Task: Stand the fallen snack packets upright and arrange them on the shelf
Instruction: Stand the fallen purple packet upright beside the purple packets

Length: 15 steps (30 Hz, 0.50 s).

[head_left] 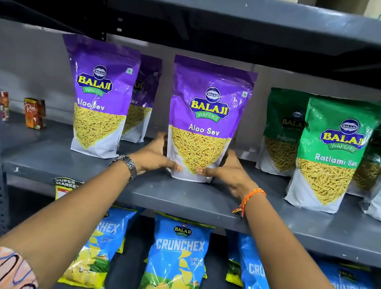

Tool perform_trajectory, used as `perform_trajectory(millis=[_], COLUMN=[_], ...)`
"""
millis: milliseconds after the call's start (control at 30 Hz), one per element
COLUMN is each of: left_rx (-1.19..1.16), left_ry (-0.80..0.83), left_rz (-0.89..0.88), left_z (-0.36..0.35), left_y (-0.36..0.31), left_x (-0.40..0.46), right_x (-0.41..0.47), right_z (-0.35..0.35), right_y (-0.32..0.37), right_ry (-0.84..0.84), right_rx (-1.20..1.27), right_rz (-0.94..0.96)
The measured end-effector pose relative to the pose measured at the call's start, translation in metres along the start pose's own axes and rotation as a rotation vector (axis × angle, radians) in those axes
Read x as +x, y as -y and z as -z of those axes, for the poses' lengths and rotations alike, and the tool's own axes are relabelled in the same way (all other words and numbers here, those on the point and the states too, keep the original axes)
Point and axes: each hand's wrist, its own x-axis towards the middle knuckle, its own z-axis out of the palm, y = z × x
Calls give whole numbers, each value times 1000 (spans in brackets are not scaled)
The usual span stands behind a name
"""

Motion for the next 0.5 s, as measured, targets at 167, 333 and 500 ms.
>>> perform_trajectory(millis=[167, 333, 500], left_rx=[151, 148, 195], left_ry=[31, 73, 158], left_rz=[-19, -32, -49], left_z=[-3, -3, 2], left_y=[-2, -6, -2], left_x=[-1, -8, -21], right_x=[-9, 11, -7], right_z=[1, 2, 5], right_y=[-1, -25, -24], right_ry=[144, 130, 50], right_rx=[60, -54, -219], right_rz=[42, 47, 33])
